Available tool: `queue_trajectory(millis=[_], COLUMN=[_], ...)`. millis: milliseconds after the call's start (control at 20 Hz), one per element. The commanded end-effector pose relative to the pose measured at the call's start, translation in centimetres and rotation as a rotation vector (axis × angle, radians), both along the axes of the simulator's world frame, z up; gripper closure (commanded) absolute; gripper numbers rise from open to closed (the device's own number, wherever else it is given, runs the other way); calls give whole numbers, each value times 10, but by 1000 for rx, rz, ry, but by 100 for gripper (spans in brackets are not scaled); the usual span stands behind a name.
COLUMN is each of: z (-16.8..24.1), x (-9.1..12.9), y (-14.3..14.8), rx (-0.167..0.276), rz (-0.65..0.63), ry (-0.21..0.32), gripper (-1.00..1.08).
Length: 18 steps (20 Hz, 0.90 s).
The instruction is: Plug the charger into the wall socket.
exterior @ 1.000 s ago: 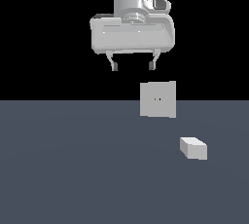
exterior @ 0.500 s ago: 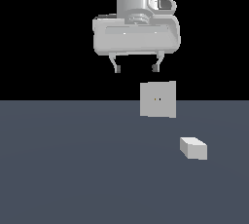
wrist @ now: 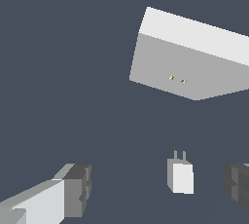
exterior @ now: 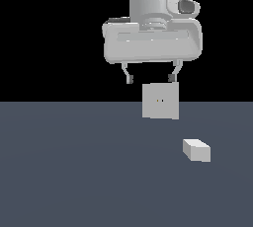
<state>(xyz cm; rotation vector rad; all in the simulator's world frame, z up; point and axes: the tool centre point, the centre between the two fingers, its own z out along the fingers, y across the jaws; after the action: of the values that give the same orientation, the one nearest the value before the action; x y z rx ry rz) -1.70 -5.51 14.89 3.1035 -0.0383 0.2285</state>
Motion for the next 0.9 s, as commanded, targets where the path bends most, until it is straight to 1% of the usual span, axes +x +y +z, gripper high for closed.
queue_trajectory(millis=[0, 500, 850], z=[-9, -48, -70], x=[-8, -35, -48], y=[-9, -41, -58], rx=[0, 4, 9], rz=[-9, -44, -62], ry=[-22, -113, -162], gripper=[-92, -92, -92])
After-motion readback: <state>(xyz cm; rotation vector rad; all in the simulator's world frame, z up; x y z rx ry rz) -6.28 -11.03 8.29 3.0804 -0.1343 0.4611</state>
